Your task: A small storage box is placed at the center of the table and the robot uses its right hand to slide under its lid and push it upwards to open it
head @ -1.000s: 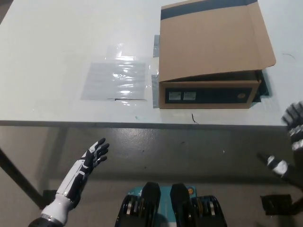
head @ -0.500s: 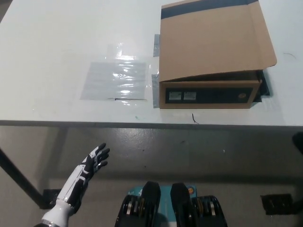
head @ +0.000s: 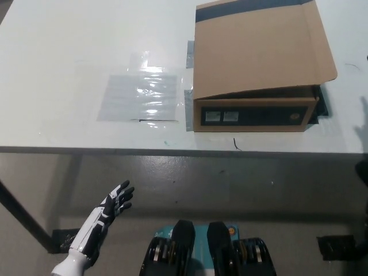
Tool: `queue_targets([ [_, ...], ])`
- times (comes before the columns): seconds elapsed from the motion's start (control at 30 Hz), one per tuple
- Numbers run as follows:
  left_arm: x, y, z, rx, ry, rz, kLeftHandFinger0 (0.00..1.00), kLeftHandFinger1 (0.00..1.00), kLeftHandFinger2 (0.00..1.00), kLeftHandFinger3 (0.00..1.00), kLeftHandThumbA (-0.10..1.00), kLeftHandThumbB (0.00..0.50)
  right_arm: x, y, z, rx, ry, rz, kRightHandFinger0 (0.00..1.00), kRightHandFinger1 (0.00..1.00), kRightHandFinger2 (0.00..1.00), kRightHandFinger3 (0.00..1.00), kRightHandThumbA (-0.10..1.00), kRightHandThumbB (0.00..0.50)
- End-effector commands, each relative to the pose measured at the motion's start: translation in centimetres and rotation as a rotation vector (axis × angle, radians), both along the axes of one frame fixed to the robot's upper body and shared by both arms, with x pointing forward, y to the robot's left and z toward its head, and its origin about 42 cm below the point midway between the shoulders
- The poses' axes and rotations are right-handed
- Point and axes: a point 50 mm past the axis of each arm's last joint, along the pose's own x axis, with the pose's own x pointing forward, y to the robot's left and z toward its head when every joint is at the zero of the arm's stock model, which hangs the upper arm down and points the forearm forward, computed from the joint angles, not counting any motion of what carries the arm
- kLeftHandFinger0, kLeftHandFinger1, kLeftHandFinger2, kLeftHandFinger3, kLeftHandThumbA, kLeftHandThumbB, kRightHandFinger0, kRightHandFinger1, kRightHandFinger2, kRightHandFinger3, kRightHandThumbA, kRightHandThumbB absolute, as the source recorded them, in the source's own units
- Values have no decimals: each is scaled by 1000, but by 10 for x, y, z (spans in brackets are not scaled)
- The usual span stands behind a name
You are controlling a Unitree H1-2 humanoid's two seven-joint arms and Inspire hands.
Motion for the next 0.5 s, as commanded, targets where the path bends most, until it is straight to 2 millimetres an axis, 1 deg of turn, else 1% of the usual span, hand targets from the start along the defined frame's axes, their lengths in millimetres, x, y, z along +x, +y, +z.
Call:
queue_targets([
  [0.0, 2, -2, 9, -8, -60, -20, 1000, 1000, 1000, 1000, 1000, 337, 19, 11, 22, 117, -61, 87, 1000, 1000, 1000, 1000, 1000, 305],
  [0.07, 2, -2, 10, -10, -59, -22, 1000, 1000, 1000, 1000, 1000, 341, 23, 16, 22, 145, -71, 121, 1000, 1000, 1000, 1000, 1000, 300],
  [0.13, 2, -3, 10, -11, -55, -21, 1000, 1000, 1000, 1000, 1000, 351, 25, 22, 22, 166, -68, 137, 1000, 1000, 1000, 1000, 1000, 310],
  [0.17, 3, -2, 10, -10, -57, -20, 1000, 1000, 1000, 1000, 1000, 351, 26, 27, 22, 162, -66, 141, 1000, 1000, 1000, 1000, 1000, 304],
  [0.27, 3, -2, 10, -17, -56, -22, 1000, 1000, 1000, 1000, 1000, 352, 27, 35, 22, 164, -41, 138, 1000, 1000, 1000, 1000, 1000, 313],
  [0.33, 2, -3, 10, -16, -53, -17, 1000, 1000, 1000, 1000, 1000, 351, 26, 40, 20, 171, -34, 150, 1000, 1000, 1000, 1000, 1000, 308],
  [0.4, 1, -2, 10, -13, -58, -19, 1000, 1000, 1000, 1000, 1000, 348, 25, 42, 13, 169, -28, 159, 1000, 1000, 1000, 1000, 1000, 289],
  [0.47, 3, -2, 11, -18, -57, -19, 1000, 1000, 1000, 1000, 1000, 356, 26, 45, 12, 172, -25, 167, 1000, 1000, 1000, 1000, 1000, 293],
])
